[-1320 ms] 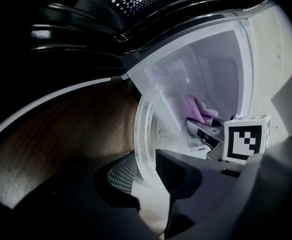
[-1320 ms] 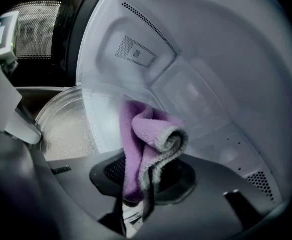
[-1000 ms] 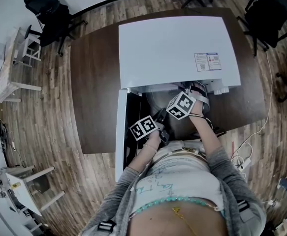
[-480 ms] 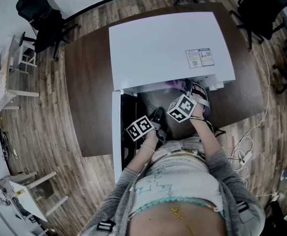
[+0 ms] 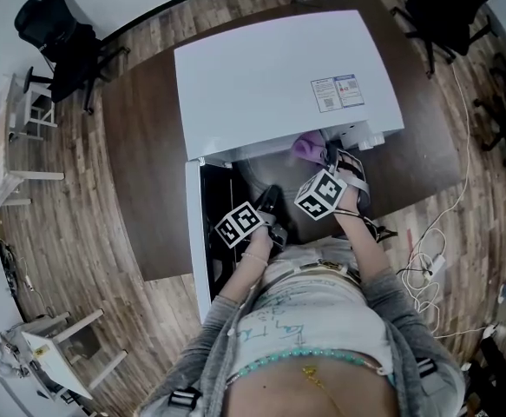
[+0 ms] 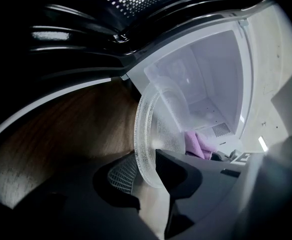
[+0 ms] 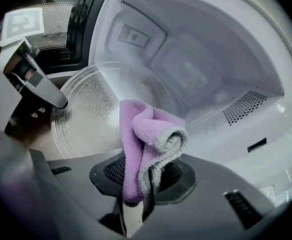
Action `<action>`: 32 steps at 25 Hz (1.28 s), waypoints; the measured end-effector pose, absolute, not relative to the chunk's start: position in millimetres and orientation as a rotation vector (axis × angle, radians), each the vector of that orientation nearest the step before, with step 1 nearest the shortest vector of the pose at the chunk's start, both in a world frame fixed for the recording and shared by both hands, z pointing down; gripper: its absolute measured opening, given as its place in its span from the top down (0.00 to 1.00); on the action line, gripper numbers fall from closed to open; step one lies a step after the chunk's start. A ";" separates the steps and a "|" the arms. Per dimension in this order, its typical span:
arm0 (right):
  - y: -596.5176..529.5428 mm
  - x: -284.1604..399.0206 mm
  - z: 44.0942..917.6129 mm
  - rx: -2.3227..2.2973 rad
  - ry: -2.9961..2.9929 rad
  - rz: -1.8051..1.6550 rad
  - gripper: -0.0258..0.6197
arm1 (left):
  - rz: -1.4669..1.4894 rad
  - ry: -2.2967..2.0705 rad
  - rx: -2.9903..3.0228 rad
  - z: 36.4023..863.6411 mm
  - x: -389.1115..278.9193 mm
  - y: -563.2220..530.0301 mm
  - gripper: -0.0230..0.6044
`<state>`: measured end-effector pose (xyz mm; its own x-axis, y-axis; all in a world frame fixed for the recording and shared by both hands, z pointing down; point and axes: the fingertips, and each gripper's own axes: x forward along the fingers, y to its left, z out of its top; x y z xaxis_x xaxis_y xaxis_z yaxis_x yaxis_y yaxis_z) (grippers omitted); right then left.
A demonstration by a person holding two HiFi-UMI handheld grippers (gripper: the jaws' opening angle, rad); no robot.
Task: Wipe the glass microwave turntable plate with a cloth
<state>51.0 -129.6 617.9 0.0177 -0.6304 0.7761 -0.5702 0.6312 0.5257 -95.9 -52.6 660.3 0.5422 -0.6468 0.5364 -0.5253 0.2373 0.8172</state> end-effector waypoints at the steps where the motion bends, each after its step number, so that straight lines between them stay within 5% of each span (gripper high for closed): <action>1: -127.7 52.0 618.6 1.004 -1.642 -0.061 0.79 | -0.112 -1.092 1.412 660.4 -95.9 -52.5 0.77; 32: -62.7 -22.9 641.2 0.665 -1.788 -0.078 0.79 | -0.114 -1.104 1.419 661.0 -95.9 -52.2 0.77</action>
